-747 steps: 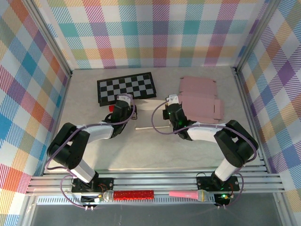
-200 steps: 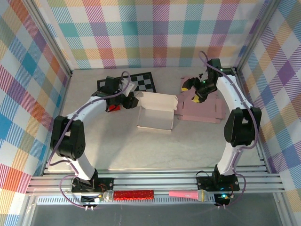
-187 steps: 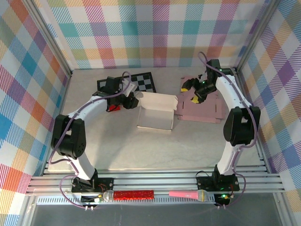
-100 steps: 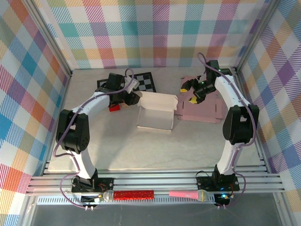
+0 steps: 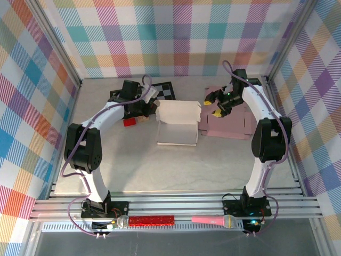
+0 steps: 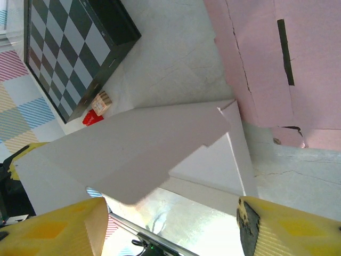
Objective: Fold the paper box
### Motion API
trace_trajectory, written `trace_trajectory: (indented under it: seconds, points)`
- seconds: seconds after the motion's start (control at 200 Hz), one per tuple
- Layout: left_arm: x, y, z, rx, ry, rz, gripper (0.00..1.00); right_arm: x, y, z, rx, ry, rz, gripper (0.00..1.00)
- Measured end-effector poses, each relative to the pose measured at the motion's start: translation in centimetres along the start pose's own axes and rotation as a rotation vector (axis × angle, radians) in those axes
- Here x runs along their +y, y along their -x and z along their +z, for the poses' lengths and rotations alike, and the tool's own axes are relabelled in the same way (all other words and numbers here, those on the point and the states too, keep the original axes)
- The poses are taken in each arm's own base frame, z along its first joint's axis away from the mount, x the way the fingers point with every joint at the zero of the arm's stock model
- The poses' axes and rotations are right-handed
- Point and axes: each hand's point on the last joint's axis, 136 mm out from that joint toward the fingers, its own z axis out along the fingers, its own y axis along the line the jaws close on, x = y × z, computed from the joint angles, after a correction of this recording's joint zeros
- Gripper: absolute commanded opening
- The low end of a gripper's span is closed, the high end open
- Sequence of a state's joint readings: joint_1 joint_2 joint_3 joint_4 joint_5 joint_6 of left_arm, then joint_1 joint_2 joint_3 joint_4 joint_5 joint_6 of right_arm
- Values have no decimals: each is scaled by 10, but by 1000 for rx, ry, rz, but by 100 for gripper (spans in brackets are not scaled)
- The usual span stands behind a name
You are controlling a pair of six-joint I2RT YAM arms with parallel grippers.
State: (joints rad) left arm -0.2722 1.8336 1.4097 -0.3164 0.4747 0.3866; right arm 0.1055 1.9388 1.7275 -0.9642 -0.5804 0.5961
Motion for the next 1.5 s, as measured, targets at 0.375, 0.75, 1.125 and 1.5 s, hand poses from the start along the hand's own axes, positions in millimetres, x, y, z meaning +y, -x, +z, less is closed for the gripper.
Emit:
trace_trajectory:
  seconds: [0.375, 0.75, 1.125, 1.5]
  points:
    - [-10, -5, -2, -11, 48, 39, 0, 12, -6, 20, 33, 16, -14, 63]
    - [-9, -4, -1, -11, 97, 62, 0, 34, 21, 3, -88, 45, -94, 68]
    - [-9, -4, -1, -9, 95, 90, 0, 72, 61, -6, -148, 136, -152, 69]
    - [-9, -3, 0, -13, 104, 55, 0, 32, 31, 68, 69, 63, -11, 64]
